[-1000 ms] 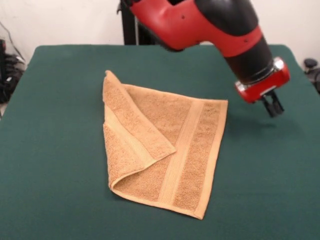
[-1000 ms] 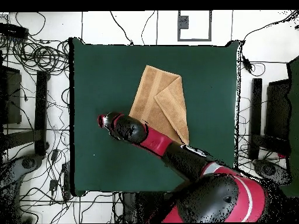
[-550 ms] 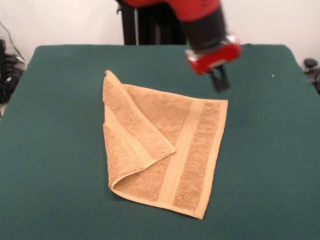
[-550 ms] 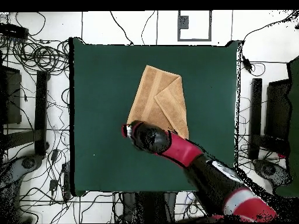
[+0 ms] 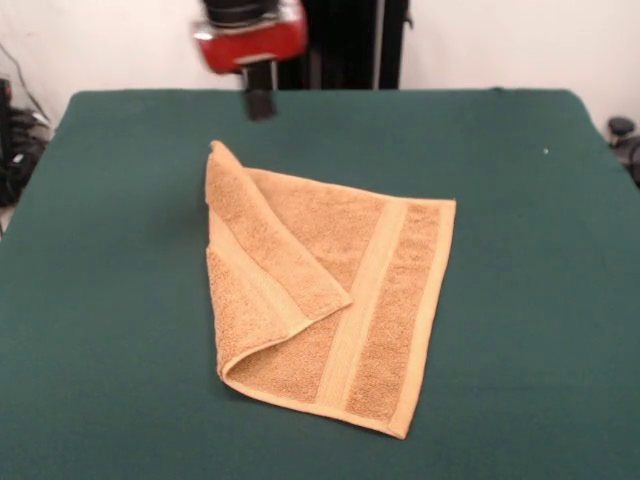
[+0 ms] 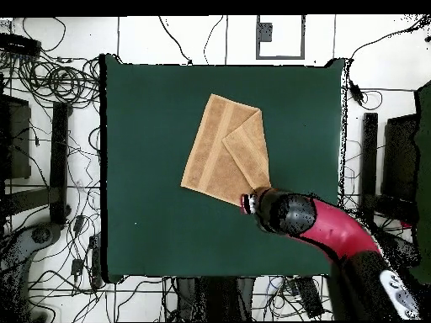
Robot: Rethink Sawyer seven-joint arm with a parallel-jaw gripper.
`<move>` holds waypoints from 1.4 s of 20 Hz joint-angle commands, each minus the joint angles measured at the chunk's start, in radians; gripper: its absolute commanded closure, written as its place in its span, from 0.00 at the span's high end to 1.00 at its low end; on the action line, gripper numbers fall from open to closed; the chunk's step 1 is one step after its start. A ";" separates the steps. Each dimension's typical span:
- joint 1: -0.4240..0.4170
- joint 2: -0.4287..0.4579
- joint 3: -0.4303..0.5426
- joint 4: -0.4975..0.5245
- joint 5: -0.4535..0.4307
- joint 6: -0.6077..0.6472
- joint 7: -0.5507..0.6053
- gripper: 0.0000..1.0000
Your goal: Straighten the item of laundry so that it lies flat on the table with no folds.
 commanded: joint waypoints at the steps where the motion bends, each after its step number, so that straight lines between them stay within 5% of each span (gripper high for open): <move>1: -0.036 0.030 -0.013 -0.138 -0.091 0.087 -0.090 0.00; 10: -0.256 0.179 0.143 -0.347 -0.306 0.134 -0.319 0.00; 14: -0.325 0.192 0.213 -0.415 -0.331 0.225 -0.391 0.00; 20: -0.339 0.116 0.225 -0.457 -0.399 0.286 -0.406 0.00; 28: -0.302 0.148 0.219 -0.536 -0.429 0.426 -0.402 0.00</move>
